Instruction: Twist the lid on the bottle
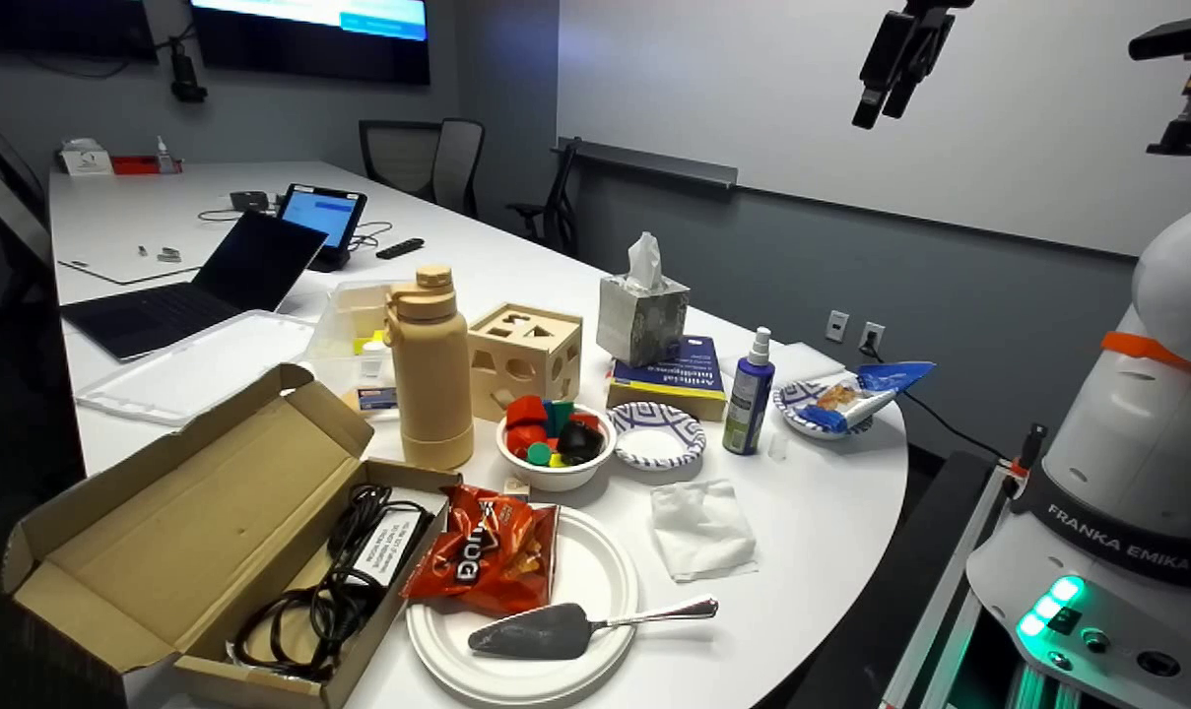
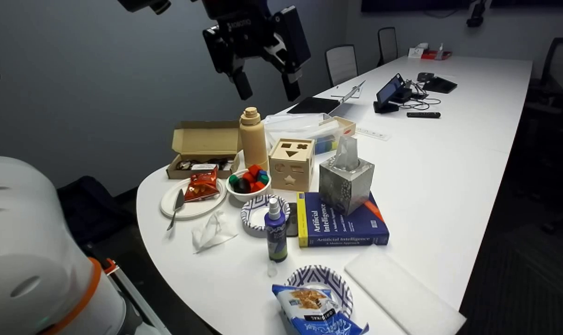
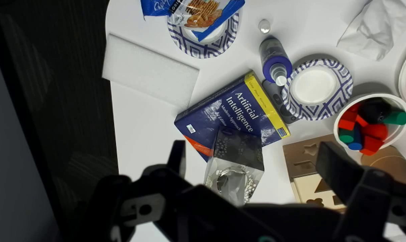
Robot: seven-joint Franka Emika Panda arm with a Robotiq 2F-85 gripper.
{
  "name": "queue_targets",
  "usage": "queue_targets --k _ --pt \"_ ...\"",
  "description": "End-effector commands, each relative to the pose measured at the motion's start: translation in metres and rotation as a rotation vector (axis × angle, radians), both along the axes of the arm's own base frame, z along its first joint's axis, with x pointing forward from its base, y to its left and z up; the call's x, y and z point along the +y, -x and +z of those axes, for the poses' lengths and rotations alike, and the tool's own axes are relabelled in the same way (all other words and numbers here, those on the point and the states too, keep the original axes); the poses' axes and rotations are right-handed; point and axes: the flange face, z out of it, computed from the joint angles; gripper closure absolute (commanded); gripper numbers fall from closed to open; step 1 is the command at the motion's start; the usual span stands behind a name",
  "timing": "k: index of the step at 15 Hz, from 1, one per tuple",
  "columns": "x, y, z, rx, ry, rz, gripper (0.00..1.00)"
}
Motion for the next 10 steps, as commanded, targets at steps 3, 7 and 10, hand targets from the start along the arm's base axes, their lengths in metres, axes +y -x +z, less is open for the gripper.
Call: queue_targets --k 3,7,10 --pt "0.016 -0.021 -0.006 0.01 0.007 0.03 0.0" --pt "0.077 -0.077 -0.016 0.014 0.059 0.146 0.0" --pt "0.138 -0.118 -0.023 0.016 0.057 0.252 0.0"
